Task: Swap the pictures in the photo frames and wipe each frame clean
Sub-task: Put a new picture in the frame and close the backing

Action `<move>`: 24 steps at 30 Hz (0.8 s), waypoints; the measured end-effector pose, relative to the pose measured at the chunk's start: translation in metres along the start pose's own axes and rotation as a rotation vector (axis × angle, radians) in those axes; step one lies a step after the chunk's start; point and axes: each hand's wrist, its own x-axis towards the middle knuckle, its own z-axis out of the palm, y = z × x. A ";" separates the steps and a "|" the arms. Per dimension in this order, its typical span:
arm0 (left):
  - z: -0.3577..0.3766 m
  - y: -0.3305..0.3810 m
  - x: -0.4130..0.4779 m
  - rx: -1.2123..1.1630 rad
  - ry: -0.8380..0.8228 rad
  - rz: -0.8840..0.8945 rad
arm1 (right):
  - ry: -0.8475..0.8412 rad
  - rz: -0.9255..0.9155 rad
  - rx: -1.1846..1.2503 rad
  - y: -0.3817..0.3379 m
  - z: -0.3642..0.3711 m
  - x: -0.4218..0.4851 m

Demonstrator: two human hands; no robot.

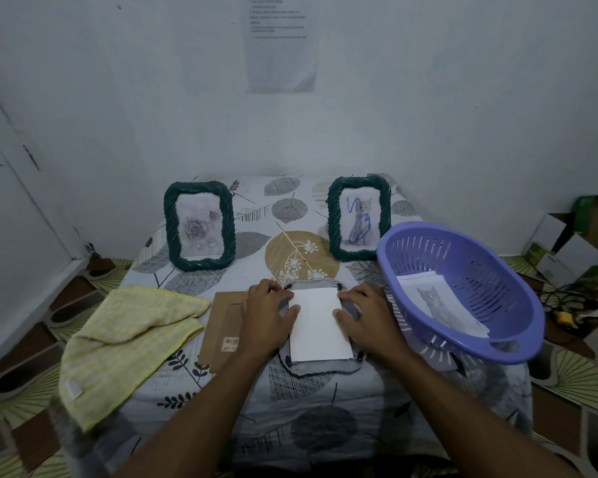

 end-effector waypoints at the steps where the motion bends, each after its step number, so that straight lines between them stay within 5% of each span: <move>1: 0.000 0.000 0.000 -0.001 0.000 0.000 | 0.000 0.000 -0.001 0.000 0.000 0.000; 24: 0.001 -0.003 0.023 -0.027 -0.011 -0.049 | 0.046 0.069 0.014 -0.005 0.000 0.032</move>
